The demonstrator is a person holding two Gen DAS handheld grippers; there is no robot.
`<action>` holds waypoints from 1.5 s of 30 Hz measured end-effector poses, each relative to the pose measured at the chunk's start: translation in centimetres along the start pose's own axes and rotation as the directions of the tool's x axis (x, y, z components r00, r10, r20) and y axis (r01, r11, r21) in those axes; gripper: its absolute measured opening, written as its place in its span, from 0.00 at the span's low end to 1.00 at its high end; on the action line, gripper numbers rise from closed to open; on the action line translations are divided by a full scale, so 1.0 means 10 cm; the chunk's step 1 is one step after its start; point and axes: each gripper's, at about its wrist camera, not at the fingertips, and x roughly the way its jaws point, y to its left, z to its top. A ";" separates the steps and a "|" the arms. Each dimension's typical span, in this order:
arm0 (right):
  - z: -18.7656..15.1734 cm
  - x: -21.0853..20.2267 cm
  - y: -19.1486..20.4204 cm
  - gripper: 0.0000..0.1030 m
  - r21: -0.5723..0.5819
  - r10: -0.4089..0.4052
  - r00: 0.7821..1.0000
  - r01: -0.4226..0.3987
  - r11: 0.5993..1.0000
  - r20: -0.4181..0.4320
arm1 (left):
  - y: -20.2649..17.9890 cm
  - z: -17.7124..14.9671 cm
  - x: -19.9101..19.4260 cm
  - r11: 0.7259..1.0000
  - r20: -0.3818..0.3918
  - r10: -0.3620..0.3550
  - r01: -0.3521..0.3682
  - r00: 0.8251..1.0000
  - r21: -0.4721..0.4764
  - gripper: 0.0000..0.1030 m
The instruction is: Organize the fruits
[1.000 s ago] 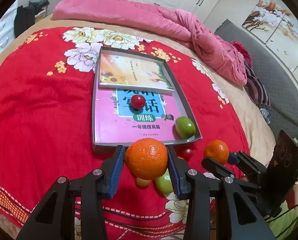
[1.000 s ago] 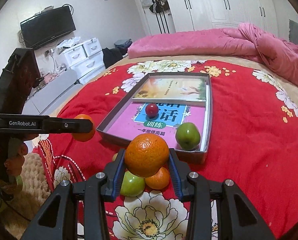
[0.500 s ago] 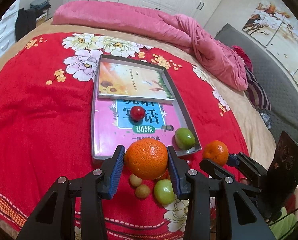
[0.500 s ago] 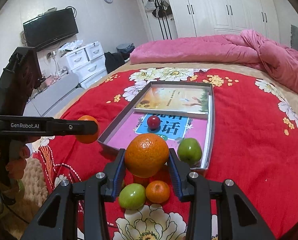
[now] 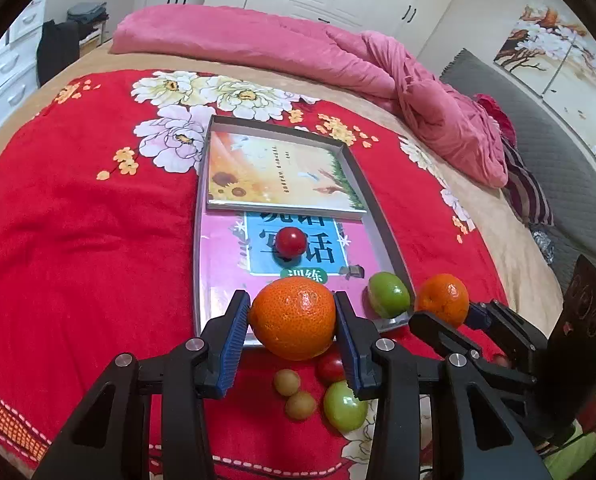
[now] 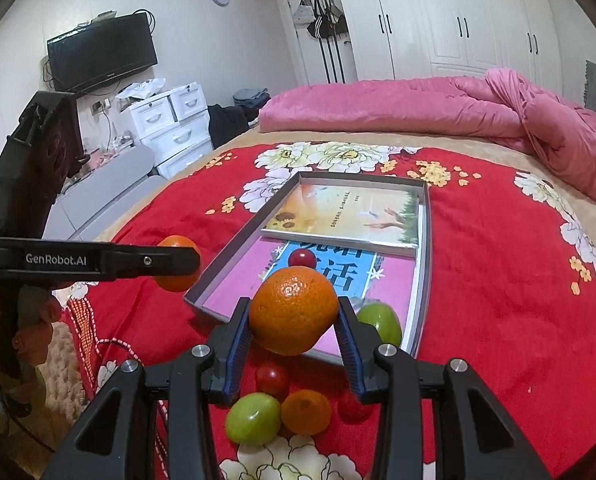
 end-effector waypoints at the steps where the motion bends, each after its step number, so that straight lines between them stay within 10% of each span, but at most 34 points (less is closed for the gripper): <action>1: 0.01 0.01 0.00 0.40 0.000 0.000 1.000 0.000 1.000 0.000 | 0.00 0.00 0.01 1.000 -0.001 0.002 -0.002 1.000 -0.001 0.42; 45: 0.12 0.62 -0.06 0.40 -0.050 0.039 0.995 -0.043 0.998 -0.086 | 0.10 -0.03 0.56 0.995 -0.081 0.101 -0.099 0.992 0.034 0.42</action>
